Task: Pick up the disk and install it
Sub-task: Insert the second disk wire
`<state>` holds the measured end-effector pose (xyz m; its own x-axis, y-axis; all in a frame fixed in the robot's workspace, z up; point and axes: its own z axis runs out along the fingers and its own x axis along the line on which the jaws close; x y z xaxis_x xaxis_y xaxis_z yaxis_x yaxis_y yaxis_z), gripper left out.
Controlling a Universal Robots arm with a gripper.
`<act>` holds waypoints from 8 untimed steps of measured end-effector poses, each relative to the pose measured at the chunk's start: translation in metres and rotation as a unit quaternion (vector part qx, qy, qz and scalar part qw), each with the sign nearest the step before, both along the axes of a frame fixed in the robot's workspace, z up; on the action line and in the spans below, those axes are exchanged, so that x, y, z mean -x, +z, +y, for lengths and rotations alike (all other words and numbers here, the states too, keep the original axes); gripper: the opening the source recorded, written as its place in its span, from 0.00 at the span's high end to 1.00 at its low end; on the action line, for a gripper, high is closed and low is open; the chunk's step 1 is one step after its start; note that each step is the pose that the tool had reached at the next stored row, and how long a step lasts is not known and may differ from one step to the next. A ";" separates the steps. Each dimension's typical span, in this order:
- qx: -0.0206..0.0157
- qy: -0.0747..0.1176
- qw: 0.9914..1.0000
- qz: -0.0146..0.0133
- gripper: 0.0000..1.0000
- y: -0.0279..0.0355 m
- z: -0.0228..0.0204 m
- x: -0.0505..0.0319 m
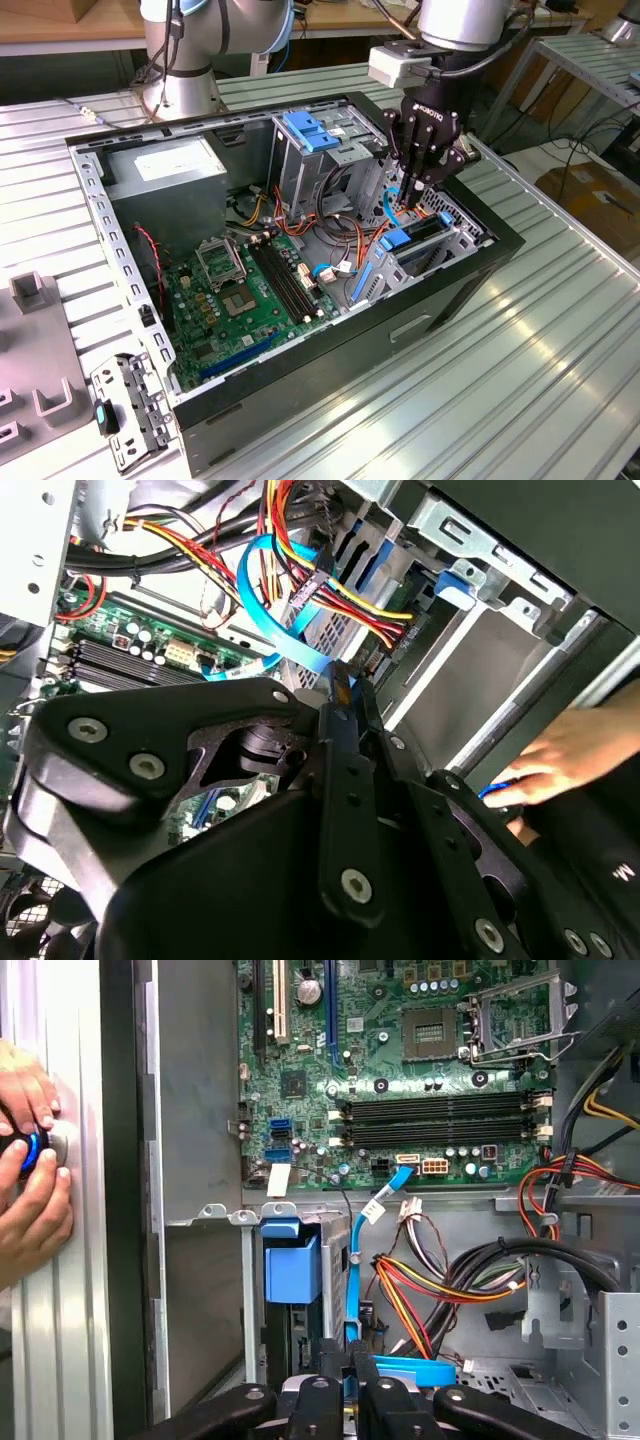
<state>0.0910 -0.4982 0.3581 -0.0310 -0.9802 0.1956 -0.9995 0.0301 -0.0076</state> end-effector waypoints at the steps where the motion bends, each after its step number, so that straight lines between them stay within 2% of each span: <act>1: -0.003 0.000 1.000 -0.001 0.84 -0.0003 -0.0037 0.0002; 2: -0.005 0.000 1.000 -0.003 0.84 -0.0004 -0.0085 0.0007; 3: -0.005 0.000 1.000 -0.006 0.84 -0.0004 -0.0108 0.0013; 5: -0.006 0.001 1.000 -0.011 0.84 -0.0004 -0.0115 0.0027; 8: -0.010 0.001 1.000 -0.022 0.84 -0.0007 -0.0134 0.0096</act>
